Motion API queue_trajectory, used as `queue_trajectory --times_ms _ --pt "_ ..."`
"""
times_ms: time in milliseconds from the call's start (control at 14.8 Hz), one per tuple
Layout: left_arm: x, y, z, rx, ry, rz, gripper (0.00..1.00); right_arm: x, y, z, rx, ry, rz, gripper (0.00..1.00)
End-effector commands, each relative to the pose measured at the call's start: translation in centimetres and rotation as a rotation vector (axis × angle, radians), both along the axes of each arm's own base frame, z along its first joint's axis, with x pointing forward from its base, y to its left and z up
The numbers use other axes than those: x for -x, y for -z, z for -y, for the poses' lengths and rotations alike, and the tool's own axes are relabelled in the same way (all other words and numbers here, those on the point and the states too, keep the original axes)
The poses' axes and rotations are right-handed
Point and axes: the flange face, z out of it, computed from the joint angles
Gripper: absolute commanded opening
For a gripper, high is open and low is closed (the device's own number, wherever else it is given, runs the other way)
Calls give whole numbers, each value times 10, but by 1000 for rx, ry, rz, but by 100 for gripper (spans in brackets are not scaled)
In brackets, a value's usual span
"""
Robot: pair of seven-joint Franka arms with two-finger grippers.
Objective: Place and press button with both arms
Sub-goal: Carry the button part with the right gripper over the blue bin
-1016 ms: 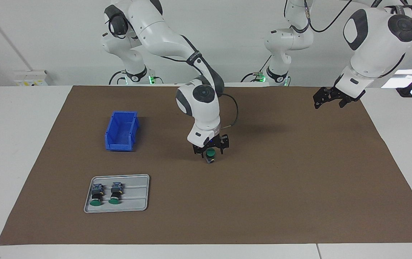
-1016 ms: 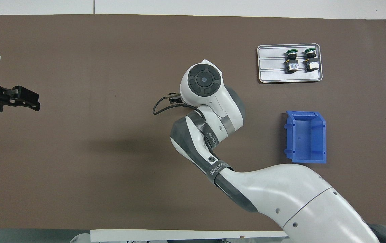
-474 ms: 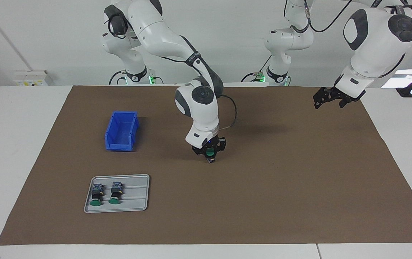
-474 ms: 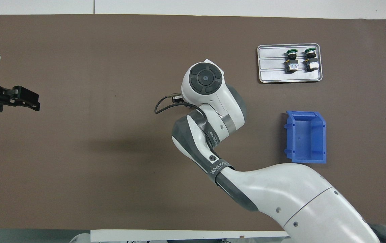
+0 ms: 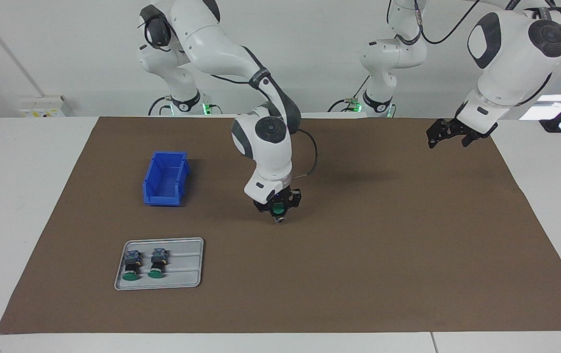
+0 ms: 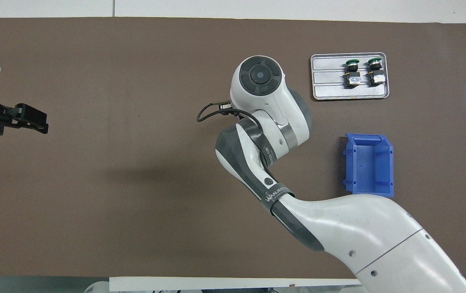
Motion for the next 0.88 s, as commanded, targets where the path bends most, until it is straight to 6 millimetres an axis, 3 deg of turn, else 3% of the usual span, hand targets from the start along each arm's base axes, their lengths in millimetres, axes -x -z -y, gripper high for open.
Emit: queue_trajectory --times_ms 0,68,339,609,812 --pt "2 2 -3 13 -3 10 100 2 -53 42 17 33 -29 13" --pt "2 2 -3 13 -3 12 100 5 -66 55 26 48 -43 13" --pt "2 2 -2 13 -2 12 100 15 -110 140 50 110 -104 13" --pt "2 2 -2 13 -2 10 100 34 -125 198 64 145 -157 13" --pt "2 2 -2 13 -2 12 100 49 -141 229 75 163 -190 13"
